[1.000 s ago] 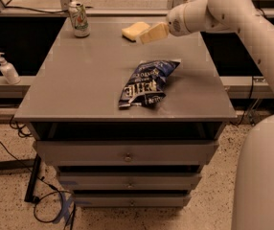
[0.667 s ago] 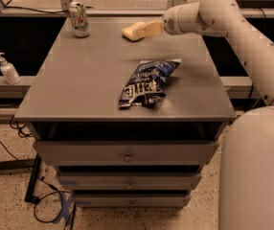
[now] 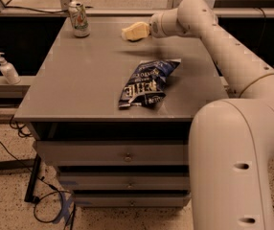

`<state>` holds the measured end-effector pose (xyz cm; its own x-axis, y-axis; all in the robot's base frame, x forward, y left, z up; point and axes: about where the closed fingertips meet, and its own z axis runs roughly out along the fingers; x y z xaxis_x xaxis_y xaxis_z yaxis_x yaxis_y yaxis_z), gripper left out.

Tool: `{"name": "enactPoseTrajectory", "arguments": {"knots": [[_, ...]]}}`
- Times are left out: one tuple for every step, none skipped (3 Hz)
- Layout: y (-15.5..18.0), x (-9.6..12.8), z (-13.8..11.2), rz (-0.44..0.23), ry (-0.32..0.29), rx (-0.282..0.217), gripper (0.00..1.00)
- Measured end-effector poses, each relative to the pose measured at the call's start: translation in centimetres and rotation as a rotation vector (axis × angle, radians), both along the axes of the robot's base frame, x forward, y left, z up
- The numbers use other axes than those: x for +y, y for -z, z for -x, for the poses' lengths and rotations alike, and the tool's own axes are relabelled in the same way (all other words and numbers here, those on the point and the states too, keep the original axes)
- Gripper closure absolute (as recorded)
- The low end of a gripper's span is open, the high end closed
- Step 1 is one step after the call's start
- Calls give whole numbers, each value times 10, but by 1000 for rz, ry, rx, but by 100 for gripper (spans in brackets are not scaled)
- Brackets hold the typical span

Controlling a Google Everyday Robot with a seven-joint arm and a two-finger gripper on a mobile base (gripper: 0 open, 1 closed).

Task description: Pick sponge

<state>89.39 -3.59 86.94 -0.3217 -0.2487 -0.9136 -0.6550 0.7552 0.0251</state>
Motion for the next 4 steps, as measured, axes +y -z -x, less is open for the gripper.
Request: {"name": "enactPoseTrajectory", "arguments": {"knots": [[19,10,-12,8,4,31,0],[30,16,-19,9,0,39,18],[35,12,-21,25,3,37,43],[38,4,-20,48,10,34,64]]}}
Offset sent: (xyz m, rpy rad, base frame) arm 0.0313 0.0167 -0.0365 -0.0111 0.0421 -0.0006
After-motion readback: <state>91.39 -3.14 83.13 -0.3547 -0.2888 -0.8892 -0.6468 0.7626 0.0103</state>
